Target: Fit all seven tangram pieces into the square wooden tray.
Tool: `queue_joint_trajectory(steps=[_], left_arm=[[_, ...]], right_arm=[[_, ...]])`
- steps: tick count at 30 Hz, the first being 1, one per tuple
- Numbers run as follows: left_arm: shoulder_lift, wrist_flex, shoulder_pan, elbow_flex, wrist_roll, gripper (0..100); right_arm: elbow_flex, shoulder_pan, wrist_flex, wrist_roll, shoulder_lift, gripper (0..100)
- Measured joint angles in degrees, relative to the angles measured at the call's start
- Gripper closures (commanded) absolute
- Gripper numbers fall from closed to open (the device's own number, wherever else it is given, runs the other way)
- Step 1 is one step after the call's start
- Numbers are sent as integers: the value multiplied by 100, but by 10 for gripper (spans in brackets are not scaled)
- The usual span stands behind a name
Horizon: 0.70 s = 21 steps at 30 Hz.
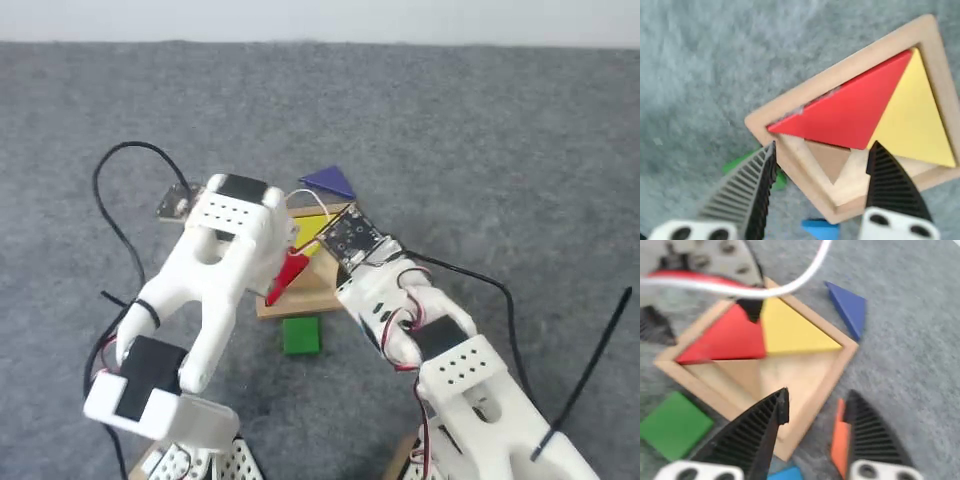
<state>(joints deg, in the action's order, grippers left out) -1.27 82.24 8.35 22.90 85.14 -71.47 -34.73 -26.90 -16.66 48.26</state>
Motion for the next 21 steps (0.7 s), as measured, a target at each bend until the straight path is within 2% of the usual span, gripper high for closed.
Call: queue_joint_trajectory(steps=[5,11,14,17,21], left_arm=[[0,-316,-624,0,-1846,724],[0,-879,-2180,0,-3657,735],[0,-1108,-2954,0,-4466,829],[0,-1468,-3332,9,-5389,996],[0,-2330,-3393,440,-6259,989]], right_arm=[[0,-264,0,18,0,916],[0,-255,62,26,0,923],[0,-264,202,26,0,924],[0,-264,229,26,-18,924],[492,-264,-62,273,-607,924]])
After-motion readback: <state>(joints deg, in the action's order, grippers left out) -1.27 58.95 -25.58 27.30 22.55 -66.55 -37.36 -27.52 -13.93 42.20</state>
